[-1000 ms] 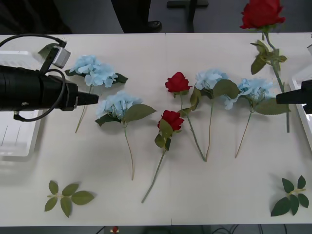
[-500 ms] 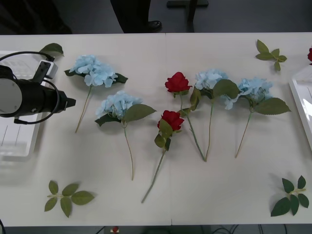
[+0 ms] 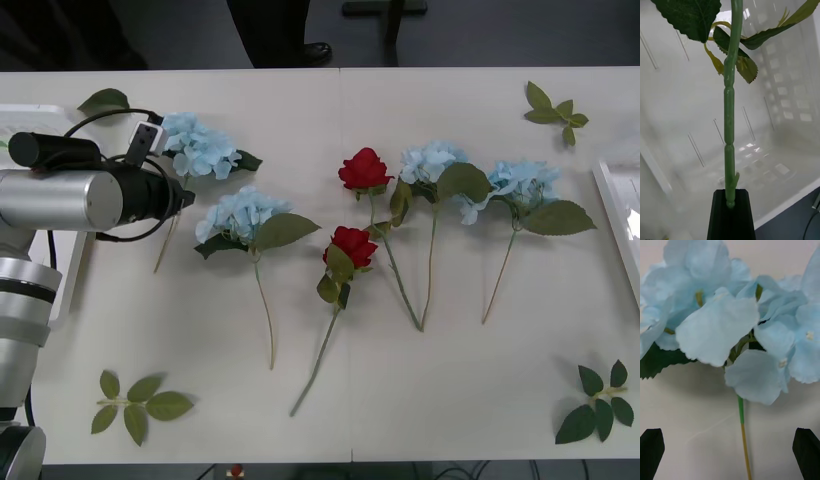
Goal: Place the red flowers into the right box and the blue flowers into the left box. If a person shows an open palm, hand one flower to the person first, then continue sorting.
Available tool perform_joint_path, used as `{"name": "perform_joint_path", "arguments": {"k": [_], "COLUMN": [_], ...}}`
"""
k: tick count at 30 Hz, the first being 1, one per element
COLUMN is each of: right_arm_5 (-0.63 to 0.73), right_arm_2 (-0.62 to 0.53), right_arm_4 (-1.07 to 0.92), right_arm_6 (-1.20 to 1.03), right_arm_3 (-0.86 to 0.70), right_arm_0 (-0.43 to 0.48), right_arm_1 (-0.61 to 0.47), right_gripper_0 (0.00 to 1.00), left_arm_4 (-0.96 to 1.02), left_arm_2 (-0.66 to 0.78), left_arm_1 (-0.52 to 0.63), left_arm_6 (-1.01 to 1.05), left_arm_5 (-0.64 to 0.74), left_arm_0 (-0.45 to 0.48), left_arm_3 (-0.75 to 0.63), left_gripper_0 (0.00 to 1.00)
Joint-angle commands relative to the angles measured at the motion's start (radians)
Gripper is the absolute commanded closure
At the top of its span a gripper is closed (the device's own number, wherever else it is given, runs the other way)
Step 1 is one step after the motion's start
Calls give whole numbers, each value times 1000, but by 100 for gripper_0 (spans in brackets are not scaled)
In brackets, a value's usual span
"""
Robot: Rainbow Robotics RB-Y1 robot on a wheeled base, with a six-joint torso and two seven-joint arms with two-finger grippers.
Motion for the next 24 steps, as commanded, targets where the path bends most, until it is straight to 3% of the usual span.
{"name": "perform_joint_path", "arguments": {"k": [1, 11, 14, 16, 17, 18, 20, 21, 24], "right_arm_5": [-77, -241, -244, -244, -242, -242, -242, -242, -229], "right_arm_2": [11, 81, 84, 86, 86, 86, 86, 86, 83], "right_arm_4": [11, 6, 6, 6, 6, 5, 0, -5, -29], "right_arm_6": [-4, -8, -7, -4, -2, -2, -2, -1, 4], "right_arm_3": [62, 178, 180, 180, 180, 180, 180, 180, 167], "right_arm_0": [-4, -4, -4, -4, -4, -4, -4, -4, -4], "right_arm_1": [-40, -40, -40, -40, -40, -40, -40, -40, -43], "right_gripper_0": [100, 100, 94, 72, 42, 25, 7, 1, 0], "left_arm_4": [-22, -48, -57, -65, -68, -71, -77, -80, -83], "left_arm_2": [-13, -59, -59, -57, -59, -59, -59, -59, -60], "left_arm_1": [5, -15, -27, -35, -38, -41, -44, -45, -45], "left_arm_6": [46, 46, 46, 46, 44, 44, 44, 44, 44], "left_arm_5": [-17, -102, -115, -135, -146, -149, -152, -152, -151], "left_arm_0": [-45, -93, -105, -113, -121, -124, -131, -133, -133], "left_arm_3": [11, 123, 148, 172, 186, 195, 209, 212, 214], "left_gripper_0": [0, 0, 0, 0, 0, 0, 0, 0, 7]}}
